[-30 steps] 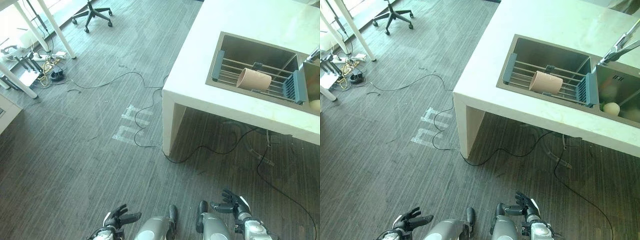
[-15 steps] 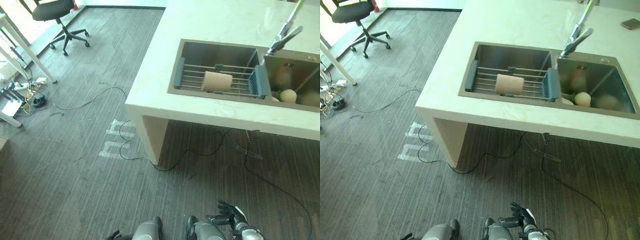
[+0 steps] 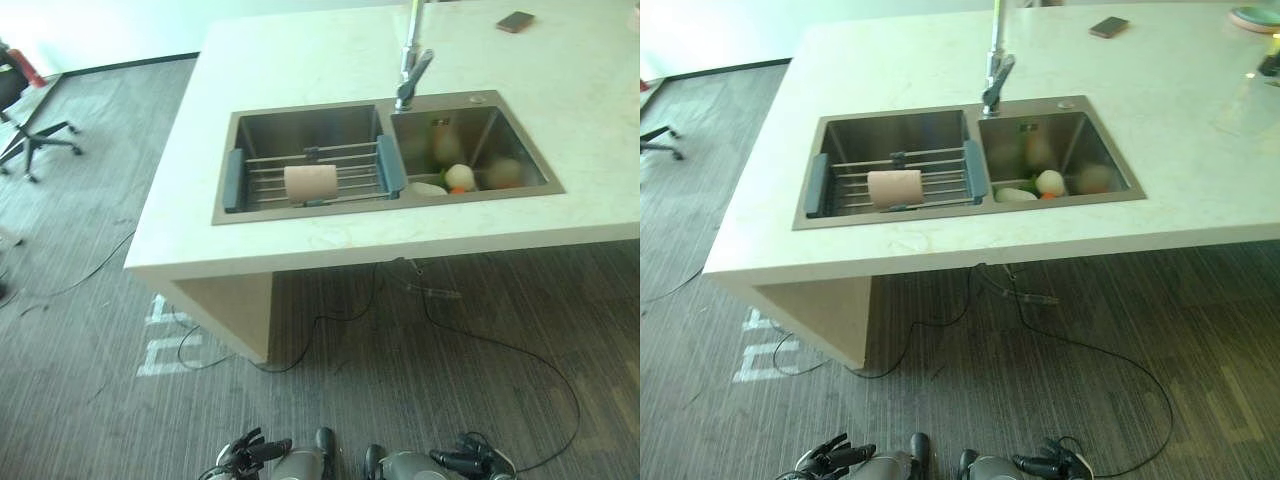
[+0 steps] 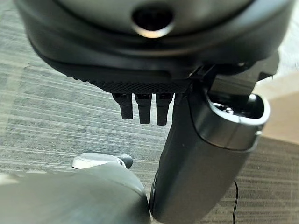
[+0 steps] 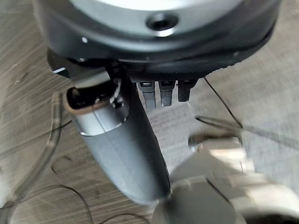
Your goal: Place the dishes in the dishwasher.
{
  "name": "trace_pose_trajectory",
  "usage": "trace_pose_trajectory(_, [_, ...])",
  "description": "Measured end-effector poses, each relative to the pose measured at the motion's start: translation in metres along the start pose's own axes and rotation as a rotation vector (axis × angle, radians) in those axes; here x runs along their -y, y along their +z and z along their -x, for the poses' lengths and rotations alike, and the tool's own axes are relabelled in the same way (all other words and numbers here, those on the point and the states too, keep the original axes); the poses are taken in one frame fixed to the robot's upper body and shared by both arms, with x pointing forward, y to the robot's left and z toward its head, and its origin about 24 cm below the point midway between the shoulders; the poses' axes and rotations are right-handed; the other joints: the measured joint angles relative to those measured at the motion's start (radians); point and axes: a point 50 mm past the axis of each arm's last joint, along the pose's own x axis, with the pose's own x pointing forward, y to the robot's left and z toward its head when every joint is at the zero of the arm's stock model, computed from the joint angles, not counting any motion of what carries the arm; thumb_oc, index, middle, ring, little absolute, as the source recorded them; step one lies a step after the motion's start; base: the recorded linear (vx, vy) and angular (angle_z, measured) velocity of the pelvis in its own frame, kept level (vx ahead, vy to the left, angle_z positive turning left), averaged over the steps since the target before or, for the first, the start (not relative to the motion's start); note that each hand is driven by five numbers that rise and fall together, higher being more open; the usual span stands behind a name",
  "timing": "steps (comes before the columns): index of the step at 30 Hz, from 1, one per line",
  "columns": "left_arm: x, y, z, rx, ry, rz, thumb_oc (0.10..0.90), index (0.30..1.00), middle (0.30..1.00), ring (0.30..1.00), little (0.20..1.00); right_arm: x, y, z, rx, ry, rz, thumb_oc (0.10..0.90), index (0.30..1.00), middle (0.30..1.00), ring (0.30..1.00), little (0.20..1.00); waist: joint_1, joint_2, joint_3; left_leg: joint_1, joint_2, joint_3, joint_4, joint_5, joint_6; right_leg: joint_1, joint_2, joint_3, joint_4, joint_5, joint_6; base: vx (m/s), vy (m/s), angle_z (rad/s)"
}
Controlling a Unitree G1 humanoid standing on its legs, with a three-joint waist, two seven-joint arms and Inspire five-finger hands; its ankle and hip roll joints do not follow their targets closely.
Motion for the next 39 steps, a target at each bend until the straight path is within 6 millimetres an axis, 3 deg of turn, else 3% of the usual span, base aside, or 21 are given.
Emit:
trace_pose_trajectory(4, [-0.007, -0.008, 0.001, -0.029, 0.012, 0.014, 0.800, 0.900, 0.900, 0.900, 0.900, -0.005, -0.009, 0.002, -0.001, 0.045, -0.046, 0.800, 0.900, 0.900, 0.900, 0.900, 0.009, -0.022, -0.003, 0.034, -0.001, 0.011, -0.004, -0.010, 0.015, 0.010, -0.006, 0.006, -0.015, 0.015, 0.032, 0.08, 0.047, -0.16])
trace_pose_trajectory(6, [-0.009, -0.008, 0.001, -0.028, 0.021, 0.037, 0.800, 0.900, 0.900, 0.900, 0.900, -0.009, 0.003, -0.001, 0.044, 0.059, -0.039, 0.800, 0.900, 0.900, 0.900, 0.900, 0.028, -0.006, -0.002, 0.035, 0.023, 0.047, -0.001, -0.026, 0.024, 0.008, 0.011, 0.005, -0.031, 0.062, 0.095, -0.09, -0.099, -0.60])
trace_pose_trajectory(7, [-0.010, -0.007, 0.001, -0.027, 0.028, 0.049, 0.800, 0.900, 0.900, 0.900, 0.900, -0.013, 0.011, -0.004, 0.070, 0.073, -0.033, 0.800, 0.900, 0.900, 0.900, 0.900, 0.031, 0.009, 0.005, 0.028, 0.044, 0.059, 0.004, -0.026, 0.032, -0.029, 0.010, 0.005, 0.020, 0.073, 0.125, -0.12, -0.245, -0.70])
trace_pose_trajectory(9, [-0.013, 0.001, 0.000, -0.012, 0.045, 0.032, 0.800, 0.900, 0.900, 0.900, 0.900, -0.020, 0.029, -0.005, 0.150, 0.107, -0.019, 0.800, 0.900, 0.900, 0.900, 0.900, 0.029, 0.015, 0.029, -0.007, 0.042, 0.087, 0.040, -0.028, 0.031, -0.185, -0.073, 0.008, 0.231, -0.009, 0.177, 0.03, -0.349, -0.37])
trace_pose_trajectory(10, [-0.014, 0.004, -0.001, -0.014, 0.052, 0.047, 0.800, 0.900, 0.900, 0.900, 0.900, -0.022, 0.029, -0.006, 0.158, 0.110, -0.020, 0.800, 0.900, 0.900, 0.900, 0.900, 0.025, 0.020, 0.038, -0.022, 0.032, 0.089, 0.055, -0.043, 0.029, -0.223, -0.125, 0.039, 0.184, -0.010, 0.187, 0.17, -0.471, -0.03])
trace_pose_trajectory(12, [-0.020, -0.005, 0.001, -0.042, 0.079, 0.135, 0.800, 0.900, 0.900, 0.900, 0.900, -0.023, 0.023, -0.006, 0.135, 0.097, -0.054, 0.800, 0.900, 0.900, 0.900, 0.900, 0.027, 0.029, 0.045, -0.033, 0.027, 0.082, 0.070, -0.052, 0.041, -0.216, -0.141, 0.084, 0.095, -0.003, 0.176, 0.18, -0.440, 0.10])
trace_pose_trajectory(13, [-0.023, -0.012, 0.003, -0.056, 0.095, 0.165, 0.800, 0.900, 0.900, 0.900, 0.900, -0.023, 0.024, -0.007, 0.133, 0.093, -0.056, 0.800, 0.900, 0.900, 0.900, 0.900, 0.030, 0.015, 0.042, -0.031, 0.026, 0.083, 0.069, -0.050, 0.038, -0.209, -0.133, 0.079, 0.123, -0.006, 0.170, 0.14, -0.338, 0.11])
trace_pose_trajectory(15, [-0.027, -0.032, 0.008, -0.107, 0.134, 0.194, 0.800, 0.900, 0.900, 0.900, 0.900, -0.023, 0.020, -0.008, 0.081, 0.080, -0.060, 0.800, 0.900, 0.900, 0.900, 0.900, 0.040, 0.008, 0.038, -0.026, 0.025, 0.085, 0.064, -0.044, 0.029, -0.162, -0.108, 0.044, 0.177, -0.037, 0.121, 0.20, -0.373, 0.03])
trace_pose_trajectory(16, [-0.025, -0.039, 0.009, -0.129, 0.130, 0.193, 0.800, 0.900, 0.900, 0.900, 0.900, -0.021, 0.017, -0.008, 0.058, 0.072, -0.044, 0.800, 0.900, 0.900, 0.900, 0.900, 0.045, 0.011, 0.042, -0.028, 0.029, 0.078, 0.066, -0.045, 0.023, -0.118, -0.081, 0.042, 0.131, -0.043, 0.068, 0.17, -0.318, 0.05])
trace_pose_trajectory(18, [-0.019, -0.055, 0.013, -0.178, 0.138, 0.200, 0.800, 0.900, 0.900, 0.900, 0.900, -0.020, 0.013, -0.008, 0.032, 0.061, -0.040, 0.800, 0.900, 0.900, 0.900, 0.900, 0.048, 0.012, 0.043, -0.005, 0.035, 0.064, 0.013, -0.002, 0.005, -0.086, -0.060, 0.035, 0.083, -0.030, 0.052, 0.07, -0.154, 0.15])
trace_pose_trajectory(20, [-0.018, -0.059, 0.014, -0.188, 0.134, 0.188, 0.800, 0.900, 0.900, 0.900, 0.900, -0.020, 0.013, -0.008, 0.017, 0.052, -0.045, 0.800, 0.900, 0.900, 0.900, 0.900, 0.062, -0.010, 0.042, 0.015, 0.029, 0.047, -0.029, 0.044, -0.019, -0.081, -0.062, 0.021, 0.094, -0.022, 0.043, 0.08, -0.040, 0.38])
trace_pose_trajectory(22, [-0.018, -0.050, 0.012, -0.160, 0.127, 0.174, 0.800, 0.900, 0.900, 0.900, 0.900, -0.016, 0.013, -0.008, 0.005, 0.035, -0.042, 0.800, 0.900, 0.900, 0.900, 0.900, 0.073, -0.029, 0.051, -0.011, 0.027, 0.031, 0.001, 0.040, -0.024, -0.079, -0.065, -0.007, 0.105, -0.033, 0.026, 0.10, 0.075, 0.48])
trace_pose_trajectory(24, [-0.016, -0.046, 0.011, -0.146, 0.118, 0.167, 0.800, 0.900, 0.900, 0.900, 0.900, -0.013, 0.016, -0.008, 0.005, 0.024, -0.008, 0.800, 0.900, 0.900, 0.900, 0.900, 0.080, -0.026, 0.050, -0.049, 0.029, 0.026, 0.008, 0.032, -0.019, -0.075, -0.066, -0.042, 0.101, -0.039, 0.022, 0.14, 0.122, 0.46])
trace_pose_trajectory(26, [-0.014, -0.040, 0.009, -0.132, 0.112, 0.168, 0.800, 0.900, 0.900, 0.900, 0.900, -0.012, 0.017, -0.008, 0.000, 0.021, -0.005, 0.800, 0.900, 0.900, 0.900, 0.900, 0.080, -0.023, 0.051, -0.109, 0.038, 0.024, 0.021, 0.030, -0.036, -0.060, -0.065, -0.081, 0.075, -0.041, 0.032, 0.19, 0.209, 0.50])
trace_pose_trajectory(28, [-0.014, -0.039, 0.008, -0.138, 0.111, 0.164, 0.800, 0.900, 0.900, 0.900, 0.900, -0.010, 0.013, -0.007, -0.016, 0.015, -0.011, 0.800, 0.900, 0.900, 0.900, 0.900, 0.082, -0.016, 0.047, -0.106, 0.049, 0.022, 0.047, 0.025, -0.034, -0.005, -0.064, -0.100, 0.050, -0.041, 0.044, 0.27, 0.336, 0.24])
trace_pose_trajectory(30, [-0.012, -0.042, 0.008, -0.160, 0.111, 0.126, 0.800, 0.900, 0.900, 0.900, 0.900, -0.007, 0.009, -0.005, -0.024, 0.002, -0.022, 0.800, 0.900, 0.900, 0.900, 0.900, 0.078, -0.002, 0.032, -0.052, 0.045, 0.019, 0.030, 0.020, -0.013, 0.035, -0.065, -0.087, 0.037, -0.059, 0.068, 0.33, 0.352, -0.10])
trace_pose_trajectory(31, [-0.014, -0.040, 0.008, -0.157, 0.115, 0.119, 0.800, 0.900, 0.900, 0.900, 0.900, -0.009, 0.005, -0.006, -0.036, 0.005, -0.033, 0.800, 0.900, 0.900, 0.900, 0.900, 0.079, -0.018, 0.027, -0.031, 0.025, 0.030, 0.009, 0.032, 0.001, 0.039, -0.085, -0.074, 0.038, -0.061, 0.082, 0.27, 0.295, -0.15])
trace_pose_trajectory(33, [-0.015, -0.035, 0.006, -0.144, 0.118, 0.120, 0.800, 0.900, 0.900, 0.900, 0.900, -0.011, -0.004, -0.004, -0.063, -0.002, -0.055, 0.800, 0.900, 0.900, 0.900, 0.900, 0.067, -0.021, 0.020, 0.001, -0.001, 0.033, 0.004, 0.015, 0.031, 0.076, -0.100, -0.072, 0.026, -0.039, 0.121, 0.16, 0.229, -0.02])
trace_pose_trajectory(36, [-0.017, -0.027, 0.005, -0.133, 0.124, 0.122, 0.800, 0.900, 0.900, 0.900, 0.900, -0.008, 0.006, -0.005, -0.002, 0.003, -0.086, 0.800, 0.900, 0.900, 0.900, 0.900, 0.034, -0.009, 0.017, 0.036, -0.016, 0.048, 0.019, -0.023, 0.067, -0.111, -0.168, -0.021, 0.426, 0.004, 0.146, 0.13, -0.003, -0.05])
trace_pose_trajectory(37, [-0.022, -0.020, 0.004, -0.114, 0.131, 0.101, 0.800, 0.900, 0.900, 0.900, 0.900, -0.015, 0.012, -0.006, 0.031, 0.036, -0.075, 0.800, 0.900, 0.900, 0.900, 0.900, 0.015, -0.009, 0.013, 0.059, -0.026, 0.044, 0.006, -0.027, 0.066, -0.152, -0.154, 0.015, 0.420, -0.029, 0.151, 0.09, -0.108, 0.09])
trace_pose_trajectory(39, [-0.027, -0.007, 0.002, -0.067, 0.137, 0.103, 0.800, 0.900, 0.900, 0.900, 0.900, -0.019, 0.011, -0.007, 0.018, 0.053, -0.038, 0.800, 0.900, 0.900, 0.900, 0.900, 0.018, -0.005, -0.003, 0.069, -0.027, 0.045, -0.022, -0.026, 0.066, -0.154, -0.113, 0.016, 0.116, -0.023, 0.148, 0.06, -0.093, 0.16])
